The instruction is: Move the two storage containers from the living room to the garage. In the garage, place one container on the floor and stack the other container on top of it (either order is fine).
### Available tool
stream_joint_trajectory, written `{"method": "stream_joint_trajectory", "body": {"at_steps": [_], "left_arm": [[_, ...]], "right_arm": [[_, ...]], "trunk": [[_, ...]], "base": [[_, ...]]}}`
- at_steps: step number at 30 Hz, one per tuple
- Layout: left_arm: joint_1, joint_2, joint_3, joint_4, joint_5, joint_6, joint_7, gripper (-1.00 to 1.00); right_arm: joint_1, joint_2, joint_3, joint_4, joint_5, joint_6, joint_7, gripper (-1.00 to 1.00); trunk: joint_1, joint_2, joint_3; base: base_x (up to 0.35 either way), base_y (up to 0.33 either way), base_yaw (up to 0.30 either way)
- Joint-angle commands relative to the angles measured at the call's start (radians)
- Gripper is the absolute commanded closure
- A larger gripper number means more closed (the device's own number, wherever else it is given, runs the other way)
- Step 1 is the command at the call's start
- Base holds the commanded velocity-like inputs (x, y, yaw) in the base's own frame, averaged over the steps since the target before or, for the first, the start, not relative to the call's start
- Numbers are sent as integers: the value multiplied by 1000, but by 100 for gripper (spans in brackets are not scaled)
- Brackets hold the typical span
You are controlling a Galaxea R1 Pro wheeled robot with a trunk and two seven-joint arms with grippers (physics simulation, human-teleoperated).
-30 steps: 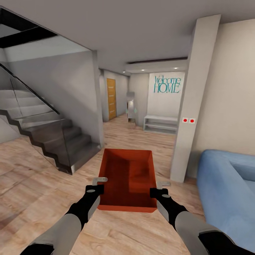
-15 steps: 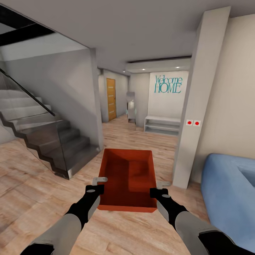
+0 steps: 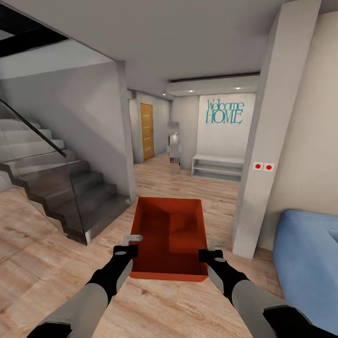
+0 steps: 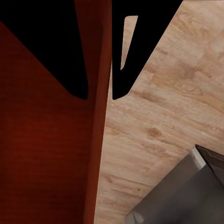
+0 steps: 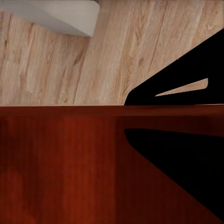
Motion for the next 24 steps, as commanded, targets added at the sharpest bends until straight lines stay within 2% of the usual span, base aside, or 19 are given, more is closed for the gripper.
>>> {"method": "stream_joint_trajectory", "body": {"at_steps": [1,24], "left_arm": [[1,11,-6,1,-5,10,11,100],[1,11,-6,1,-5,11,11,100]], "right_arm": [[-1,-17,-2,-3,9,-2,-12,100],[-1,-17,-1,-3,9,-4,-12,100]], "trunk": [[1,-1,0],[1,-1,0]], "base": [[324,0,0],[324,0,0]]}}
